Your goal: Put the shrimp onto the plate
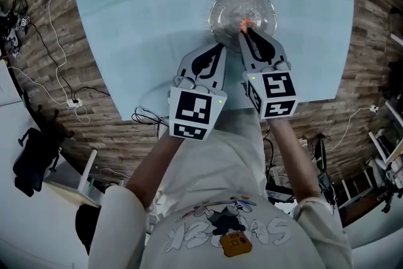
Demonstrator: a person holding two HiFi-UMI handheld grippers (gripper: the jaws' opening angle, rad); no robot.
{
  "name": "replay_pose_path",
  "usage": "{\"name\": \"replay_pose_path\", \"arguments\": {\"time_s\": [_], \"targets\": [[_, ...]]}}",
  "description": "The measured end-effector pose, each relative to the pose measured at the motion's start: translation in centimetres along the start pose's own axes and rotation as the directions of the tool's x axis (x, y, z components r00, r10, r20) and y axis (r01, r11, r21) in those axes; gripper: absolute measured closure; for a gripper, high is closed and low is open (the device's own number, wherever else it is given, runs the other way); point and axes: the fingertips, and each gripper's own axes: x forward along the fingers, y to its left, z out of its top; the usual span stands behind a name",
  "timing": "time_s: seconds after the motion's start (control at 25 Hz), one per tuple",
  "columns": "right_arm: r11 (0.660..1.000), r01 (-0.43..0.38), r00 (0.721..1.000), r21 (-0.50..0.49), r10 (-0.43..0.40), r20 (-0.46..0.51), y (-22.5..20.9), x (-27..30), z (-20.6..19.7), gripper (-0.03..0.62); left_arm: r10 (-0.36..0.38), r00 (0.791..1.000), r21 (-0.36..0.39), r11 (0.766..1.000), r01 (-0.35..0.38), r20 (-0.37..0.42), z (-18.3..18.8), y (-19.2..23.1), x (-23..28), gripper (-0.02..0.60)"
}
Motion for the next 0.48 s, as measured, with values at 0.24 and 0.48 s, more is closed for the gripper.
{"name": "replay_pose_path", "arguments": {"time_s": [0.24, 0.48], "targets": [[0.999, 0.04, 0.996, -0.023, -0.041, -0.076, -0.3, 0.6, -0.4, 0.525, -0.007, 1.0, -0.007, 1.0, 0.007, -0.011, 0.0, 0.6, 0.2, 0.574], [0.999, 0.044, 0.993, -0.014, -0.045, -0.108, -0.6, 0.8, -0.6, 0.523, -0.004, 1.0, -0.015, 1.0, 0.004, -0.011, 0.2, 1.1, 0.5, 0.574]]}}
